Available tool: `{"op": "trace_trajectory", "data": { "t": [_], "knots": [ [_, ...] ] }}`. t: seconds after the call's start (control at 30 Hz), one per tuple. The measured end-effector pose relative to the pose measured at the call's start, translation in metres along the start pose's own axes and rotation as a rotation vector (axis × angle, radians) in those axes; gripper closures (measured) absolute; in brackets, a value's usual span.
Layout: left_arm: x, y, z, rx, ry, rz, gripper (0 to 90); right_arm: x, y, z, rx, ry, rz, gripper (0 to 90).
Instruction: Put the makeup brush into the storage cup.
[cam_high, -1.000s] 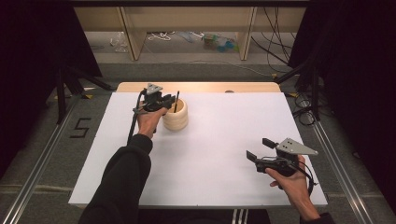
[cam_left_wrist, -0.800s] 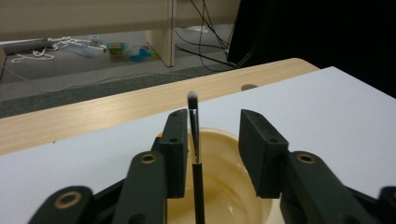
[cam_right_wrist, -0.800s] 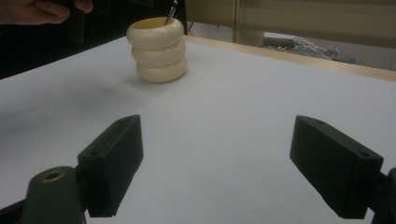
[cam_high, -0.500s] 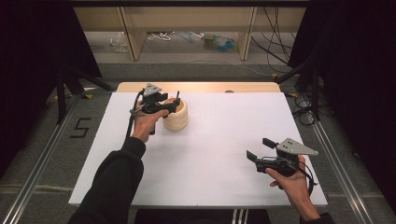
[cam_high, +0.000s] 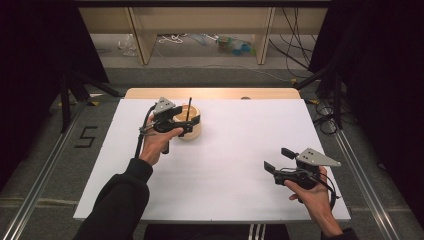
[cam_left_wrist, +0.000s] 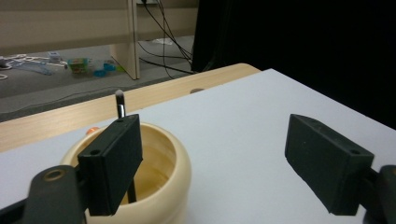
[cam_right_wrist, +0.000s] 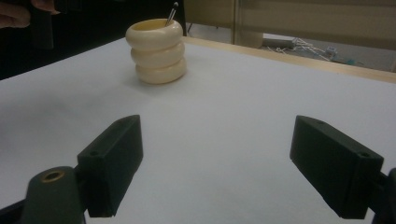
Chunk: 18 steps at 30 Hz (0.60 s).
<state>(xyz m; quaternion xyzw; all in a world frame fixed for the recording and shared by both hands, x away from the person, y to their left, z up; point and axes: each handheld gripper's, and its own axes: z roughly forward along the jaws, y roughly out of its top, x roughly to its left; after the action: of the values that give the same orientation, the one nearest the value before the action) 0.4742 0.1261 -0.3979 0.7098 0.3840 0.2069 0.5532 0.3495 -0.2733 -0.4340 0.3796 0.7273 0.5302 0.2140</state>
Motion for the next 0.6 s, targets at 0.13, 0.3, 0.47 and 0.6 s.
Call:
{"op": "trace_trajectory", "data": {
  "t": [0.13, 0.3, 0.47, 0.6],
  "knots": [
    [-0.006, -0.005, -0.006, -0.011, -0.014, -0.002, 18.8, 0.0, 0.0, 0.0, 0.001, -0.005, 0.002, 17.8],
    [-0.013, -0.01, -0.013, -0.02, -0.029, 0.017, 18.8, -0.001, 0.0, 0.0, -0.001, -0.004, 0.006, 17.6],
    [-0.018, -0.014, -0.018, -0.025, -0.042, 0.023, 19.1, -0.001, 0.0, 0.0, -0.01, -0.002, -0.002, 17.5],
    [-0.02, -0.017, -0.021, -0.028, -0.048, 0.025, 18.7, -0.001, 0.001, -0.002, 0.008, -0.015, -0.012, 17.2]
  ]
}}
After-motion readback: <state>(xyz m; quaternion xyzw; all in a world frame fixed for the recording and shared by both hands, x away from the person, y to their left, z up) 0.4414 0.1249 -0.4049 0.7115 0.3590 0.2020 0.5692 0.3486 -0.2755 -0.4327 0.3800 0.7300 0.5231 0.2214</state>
